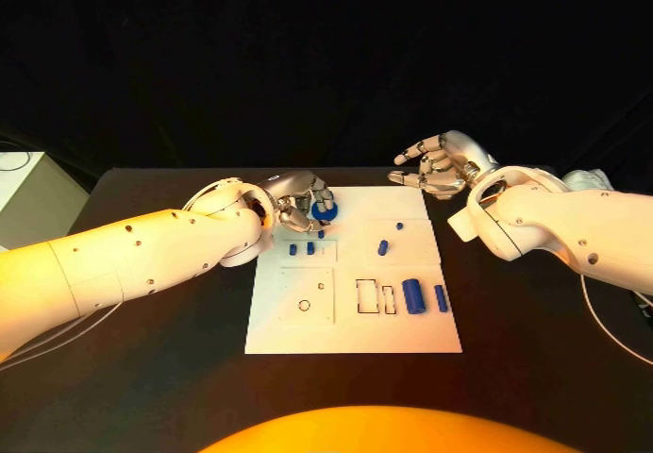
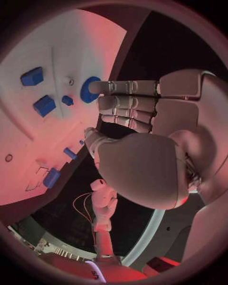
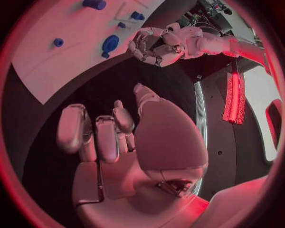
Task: Assemble the parts on the task board
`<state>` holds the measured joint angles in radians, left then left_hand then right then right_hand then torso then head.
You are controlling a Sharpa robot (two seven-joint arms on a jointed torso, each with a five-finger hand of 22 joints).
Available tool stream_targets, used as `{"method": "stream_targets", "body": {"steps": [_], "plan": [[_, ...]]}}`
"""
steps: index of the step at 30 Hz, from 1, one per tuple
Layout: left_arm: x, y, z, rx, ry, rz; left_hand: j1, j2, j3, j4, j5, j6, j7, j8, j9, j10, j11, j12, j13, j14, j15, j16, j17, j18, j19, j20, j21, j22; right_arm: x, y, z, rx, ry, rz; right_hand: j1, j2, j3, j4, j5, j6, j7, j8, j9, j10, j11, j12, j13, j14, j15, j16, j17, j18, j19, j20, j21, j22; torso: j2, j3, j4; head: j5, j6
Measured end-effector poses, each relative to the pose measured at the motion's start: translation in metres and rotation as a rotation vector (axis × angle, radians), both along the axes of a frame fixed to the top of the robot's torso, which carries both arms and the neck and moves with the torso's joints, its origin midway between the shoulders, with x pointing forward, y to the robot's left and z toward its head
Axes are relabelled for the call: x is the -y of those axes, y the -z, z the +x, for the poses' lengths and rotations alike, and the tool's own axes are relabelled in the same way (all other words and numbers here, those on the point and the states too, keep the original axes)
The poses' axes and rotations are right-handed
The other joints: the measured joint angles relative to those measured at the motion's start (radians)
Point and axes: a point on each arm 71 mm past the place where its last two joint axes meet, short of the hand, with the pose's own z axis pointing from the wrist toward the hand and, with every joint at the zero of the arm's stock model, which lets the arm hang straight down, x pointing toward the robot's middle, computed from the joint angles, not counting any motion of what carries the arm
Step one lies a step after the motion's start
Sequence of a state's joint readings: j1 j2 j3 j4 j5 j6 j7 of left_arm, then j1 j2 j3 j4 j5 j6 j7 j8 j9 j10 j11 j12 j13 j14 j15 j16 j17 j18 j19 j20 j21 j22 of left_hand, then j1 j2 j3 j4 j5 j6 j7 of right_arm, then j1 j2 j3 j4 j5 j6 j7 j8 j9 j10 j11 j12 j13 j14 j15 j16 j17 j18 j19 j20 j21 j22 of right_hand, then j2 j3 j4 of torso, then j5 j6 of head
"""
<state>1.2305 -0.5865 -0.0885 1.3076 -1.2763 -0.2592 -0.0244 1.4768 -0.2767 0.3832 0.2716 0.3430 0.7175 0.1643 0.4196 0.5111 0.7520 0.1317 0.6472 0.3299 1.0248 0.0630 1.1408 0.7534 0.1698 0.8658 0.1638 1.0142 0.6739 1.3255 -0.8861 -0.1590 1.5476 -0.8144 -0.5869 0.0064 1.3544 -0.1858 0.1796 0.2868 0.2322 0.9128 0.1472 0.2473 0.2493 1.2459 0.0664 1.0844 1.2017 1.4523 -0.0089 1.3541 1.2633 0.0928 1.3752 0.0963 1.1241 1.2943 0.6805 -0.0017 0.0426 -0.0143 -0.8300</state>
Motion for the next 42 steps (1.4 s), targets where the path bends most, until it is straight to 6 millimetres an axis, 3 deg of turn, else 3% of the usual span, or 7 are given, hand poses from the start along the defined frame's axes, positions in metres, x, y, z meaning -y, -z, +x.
{"method": "stream_targets", "body": {"steps": [1,2,4,11,15,24,42], "plan": [[0.001,0.001,0.0,0.003,0.006,0.016,0.002,0.003,0.0,0.0,0.0,0.006,0.001,0.0,-0.006,0.007,-0.002,0.0,-0.004,0.007,0.0,0.011,0.005,0.0,0.001,-0.001,0.005,0.003,0.0,0.0,0.0,0.002,0.001,0.001,0.003,-0.003,0.01,0.0,0.0,-0.005,0.001,0.003,0.001,-0.059,0.006,-0.098,-0.077,-0.033,0.002,-0.059,-0.06,0.013,-0.042,0.001,-0.098,-0.051,0.0,0.0002,-0.0003,0.0,0.0],[0.002,0.001,0.0,0.004,0.01,0.027,0.004,0.004,0.0,0.0,0.0,0.015,-0.001,-0.004,-0.016,0.012,-0.005,0.0,-0.011,0.024,-0.001,0.032,0.021,0.0,0.001,-0.001,0.012,0.008,0.0,0.0,0.0,0.005,0.002,0.003,0.007,-0.007,0.027,0.0,0.0,-0.014,0.004,0.009,0.001,-0.151,0.015,-0.256,-0.201,-0.101,0.006,-0.171,-0.174,0.049,-0.124,0.004,-0.281,-0.152,0.0,0.0003,-0.0004,-0.001,0.001],[0.004,0.003,0.001,0.004,0.017,0.049,0.004,0.004,-0.003,0.003,0.0,0.019,-0.002,-0.005,-0.024,0.017,-0.003,0.0,-0.018,0.037,-0.002,0.052,0.034,0.0,0.001,-0.001,0.013,0.012,0.0,-0.001,0.0,0.01,0.004,0.006,0.013,-0.013,0.055,0.001,0.002,-0.021,0.011,0.02,0.003,-0.201,0.024,-0.37,-0.306,-0.208,0.015,-0.347,-0.338,0.079,-0.218,0.013,-0.502,-0.287,0.0,0.0004,-0.0004,-0.002,0.001],[0.011,0.007,0.002,-0.01,0.033,0.117,0.008,0.0,0.0,0.006,0.0,0.05,-0.007,-0.011,-0.045,0.026,-0.005,0.0,-0.036,0.051,-0.002,0.086,0.048,0.0,0.001,-0.001,0.029,0.023,0.0,-0.002,0.002,0.025,0.005,0.025,0.034,-0.035,0.177,-0.006,0.004,-0.055,0.045,0.039,-0.002,-0.274,0.064,-0.734,-0.705,-0.482,0.088,-0.796,-0.624,0.078,-0.39,0.083,-0.878,-0.583,0.0,0.0005,-0.0002,-0.003,0.0],[0.013,0.01,0.003,-0.017,0.031,0.149,0.013,0.005,0.005,0.01,0.0,0.069,-0.009,-0.017,-0.06,0.04,-0.008,-0.01,-0.05,0.076,-0.005,0.116,0.067,0.0,0.001,-0.001,0.04,0.031,-0.001,-0.002,0.003,0.029,0.002,0.039,0.023,-0.045,0.219,-0.027,0.004,-0.055,0.067,0.021,-0.016,-0.238,0.089,-0.86,-0.929,-0.493,0.124,-1.03,-0.779,0.078,-0.389,0.125,-1.039,-0.797,0.0,0.001,0.0,-0.003,0.0],[0.013,0.015,0.006,-0.029,0.009,0.204,0.023,0.006,0.015,0.006,0.0,0.092,-0.013,-0.029,-0.08,0.062,-0.012,-0.02,-0.072,0.097,-0.006,0.15,0.081,0.0,0.025,-0.004,0.071,0.065,-0.002,-0.002,0.005,0.033,-0.005,0.066,0.016,-0.043,0.212,-0.065,0.004,-0.056,0.072,-0.008,-0.035,-0.234,0.111,-0.953,-1.1,-0.507,0.152,-1.188,-0.925,0.078,-0.409,0.151,-1.06,-1.01,-0.001,0.001,0.0003,-0.005,-0.002],[0.015,0.029,0.008,-0.06,-0.008,0.244,0.047,0.013,0.055,-0.01,0.0,0.121,-0.011,-0.039,-0.099,0.101,-0.019,-0.035,-0.098,0.119,-0.017,0.182,0.087,0.0,0.048,-0.008,0.106,0.108,-0.003,-0.003,0.004,0.035,-0.011,0.087,0.013,-0.039,0.201,-0.076,0.008,-0.056,0.072,-0.021,-0.041,-0.231,0.114,-0.975,-1.134,-0.482,0.152,-1.205,-0.96,0.078,-0.395,0.154,-1.06,-1.06,-0.001,0.0003,0.0012,-0.008,-0.002]]}}
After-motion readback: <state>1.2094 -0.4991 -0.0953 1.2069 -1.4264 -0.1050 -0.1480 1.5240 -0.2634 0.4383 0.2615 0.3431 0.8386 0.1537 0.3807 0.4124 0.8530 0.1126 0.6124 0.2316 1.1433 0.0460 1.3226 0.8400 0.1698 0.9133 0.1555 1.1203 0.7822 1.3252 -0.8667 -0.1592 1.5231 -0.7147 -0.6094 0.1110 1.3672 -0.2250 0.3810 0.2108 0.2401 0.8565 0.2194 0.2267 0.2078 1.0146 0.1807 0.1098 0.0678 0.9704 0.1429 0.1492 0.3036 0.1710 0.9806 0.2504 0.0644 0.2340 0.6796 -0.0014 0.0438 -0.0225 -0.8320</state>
